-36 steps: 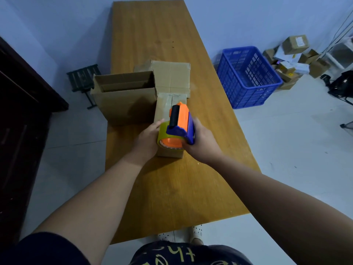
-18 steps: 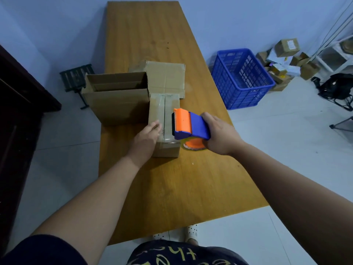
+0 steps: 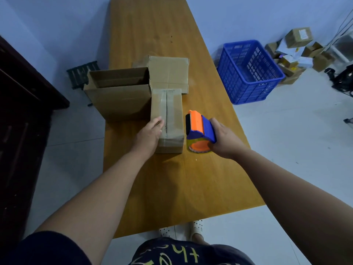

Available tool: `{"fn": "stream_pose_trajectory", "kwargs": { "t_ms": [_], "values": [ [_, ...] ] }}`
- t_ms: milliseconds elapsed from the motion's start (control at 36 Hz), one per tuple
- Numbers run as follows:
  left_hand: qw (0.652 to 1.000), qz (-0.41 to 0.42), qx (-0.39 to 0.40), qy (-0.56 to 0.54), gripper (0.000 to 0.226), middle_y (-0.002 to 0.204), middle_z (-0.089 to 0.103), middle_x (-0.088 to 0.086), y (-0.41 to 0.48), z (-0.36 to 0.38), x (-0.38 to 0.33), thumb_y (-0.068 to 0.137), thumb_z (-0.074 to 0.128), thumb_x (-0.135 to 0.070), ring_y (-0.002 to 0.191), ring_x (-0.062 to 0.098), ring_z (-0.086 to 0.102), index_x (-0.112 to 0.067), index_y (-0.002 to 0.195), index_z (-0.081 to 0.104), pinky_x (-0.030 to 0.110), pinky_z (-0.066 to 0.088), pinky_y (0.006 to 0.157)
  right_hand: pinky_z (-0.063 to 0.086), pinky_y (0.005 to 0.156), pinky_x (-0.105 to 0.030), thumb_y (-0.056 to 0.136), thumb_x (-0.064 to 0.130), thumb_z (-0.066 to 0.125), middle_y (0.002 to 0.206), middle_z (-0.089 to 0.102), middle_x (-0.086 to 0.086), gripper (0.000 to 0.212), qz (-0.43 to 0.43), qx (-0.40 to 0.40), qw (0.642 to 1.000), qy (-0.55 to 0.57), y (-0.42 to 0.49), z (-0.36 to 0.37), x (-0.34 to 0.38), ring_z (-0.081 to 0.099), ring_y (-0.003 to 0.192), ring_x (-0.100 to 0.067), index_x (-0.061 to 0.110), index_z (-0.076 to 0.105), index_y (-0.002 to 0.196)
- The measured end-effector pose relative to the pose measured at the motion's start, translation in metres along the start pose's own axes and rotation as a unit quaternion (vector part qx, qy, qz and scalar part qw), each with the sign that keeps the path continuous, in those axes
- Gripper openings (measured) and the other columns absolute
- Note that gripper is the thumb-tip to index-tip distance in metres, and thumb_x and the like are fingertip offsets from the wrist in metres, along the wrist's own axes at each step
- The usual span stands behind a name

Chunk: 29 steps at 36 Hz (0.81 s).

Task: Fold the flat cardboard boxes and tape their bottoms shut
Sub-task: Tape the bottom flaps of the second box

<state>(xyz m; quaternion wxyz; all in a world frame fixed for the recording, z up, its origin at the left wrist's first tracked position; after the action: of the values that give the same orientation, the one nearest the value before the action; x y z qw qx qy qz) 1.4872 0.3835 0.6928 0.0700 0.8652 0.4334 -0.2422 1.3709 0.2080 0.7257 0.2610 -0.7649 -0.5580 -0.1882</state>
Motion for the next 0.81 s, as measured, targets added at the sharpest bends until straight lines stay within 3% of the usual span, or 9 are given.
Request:
{"fn": "stream_pose_trajectory", "kwargs": {
  "t_ms": [167, 333, 472, 556, 639, 806],
  "values": [
    [1.0, -0.005, 0.004, -0.009, 0.044, 0.154, 0.028, -0.001, -0.001, -0.001, 0.001, 0.104, 0.031, -0.017, 0.137, 0.022, 0.033, -0.02, 0.148, 0.034, 0.032, 0.04, 0.106, 0.04, 0.064, -0.025, 0.086, 0.012, 0.065, 0.095, 0.051, 0.005, 0.037, -0.007, -0.004, 1.0, 0.017, 0.003, 0.008, -0.008, 0.049, 0.079, -0.007, 0.026, 0.038, 0.106],
    [1.0, -0.014, -0.009, -0.012, 0.043, 0.153, 0.032, -0.003, 0.001, -0.006, -0.002, 0.103, 0.035, -0.017, 0.135, 0.021, 0.036, -0.02, 0.146, 0.037, 0.026, 0.037, 0.099, 0.049, 0.073, -0.031, 0.088, 0.015, 0.066, 0.106, 0.054, 0.003, 0.04, -0.006, -0.017, 1.0, 0.01, 0.007, 0.015, -0.013, 0.056, 0.088, -0.013, 0.019, 0.043, 0.12],
    [1.0, -0.024, -0.008, -0.018, 0.045, 0.155, 0.027, -0.001, -0.006, -0.005, -0.012, 0.103, 0.035, -0.024, 0.137, 0.022, 0.034, -0.015, 0.148, 0.033, 0.032, 0.036, 0.104, 0.045, 0.061, -0.027, 0.09, 0.018, 0.063, 0.102, 0.05, 0.007, 0.039, -0.008, -0.022, 0.999, -0.033, 0.012, 0.013, -0.02, 0.055, 0.083, -0.013, 0.021, 0.04, 0.122],
    [0.999, -0.033, -0.006, -0.012, 0.052, 0.155, 0.027, -0.001, -0.013, -0.003, -0.014, 0.101, 0.039, -0.035, 0.138, 0.023, 0.032, -0.016, 0.148, 0.032, 0.037, 0.036, 0.106, 0.052, 0.068, -0.033, 0.088, 0.018, 0.066, 0.105, 0.054, 0.003, 0.043, -0.007, -0.009, 0.999, -0.031, 0.013, 0.012, -0.025, 0.057, 0.086, -0.015, 0.022, 0.04, 0.122],
    [0.999, -0.038, 0.001, 0.011, 0.06, 0.155, 0.027, 0.0, -0.019, -0.001, -0.017, 0.097, 0.045, -0.042, 0.14, 0.022, 0.029, -0.016, 0.149, 0.031, 0.04, 0.036, 0.108, 0.049, 0.072, -0.032, 0.086, 0.014, 0.067, 0.107, 0.054, 0.002, 0.045, -0.009, 0.011, 1.0, -0.002, 0.012, 0.012, -0.028, 0.056, 0.09, -0.016, 0.023, 0.041, 0.122],
    [0.999, -0.037, 0.005, 0.017, 0.056, 0.155, 0.028, 0.0, -0.031, 0.003, -0.027, 0.099, 0.041, -0.04, 0.14, 0.022, 0.027, -0.016, 0.148, 0.032, 0.04, 0.032, 0.11, 0.045, 0.075, -0.027, 0.08, 0.013, 0.074, 0.109, 0.055, 0.003, 0.055, -0.006, 0.026, 0.999, 0.019, 0.0, 0.011, -0.033, 0.054, 0.095, -0.012, 0.025, 0.044, 0.125]
  ]
}}
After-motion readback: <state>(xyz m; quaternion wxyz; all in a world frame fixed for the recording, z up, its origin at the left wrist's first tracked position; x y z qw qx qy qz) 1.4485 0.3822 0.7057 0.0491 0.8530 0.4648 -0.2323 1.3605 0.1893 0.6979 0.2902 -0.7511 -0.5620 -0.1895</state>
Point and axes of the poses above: each hand's wrist, its own y-axis towards the middle knuckle, its own z-axis out of the palm, x = y × z, the point moved 9 cm from there along y, towards the middle knuckle
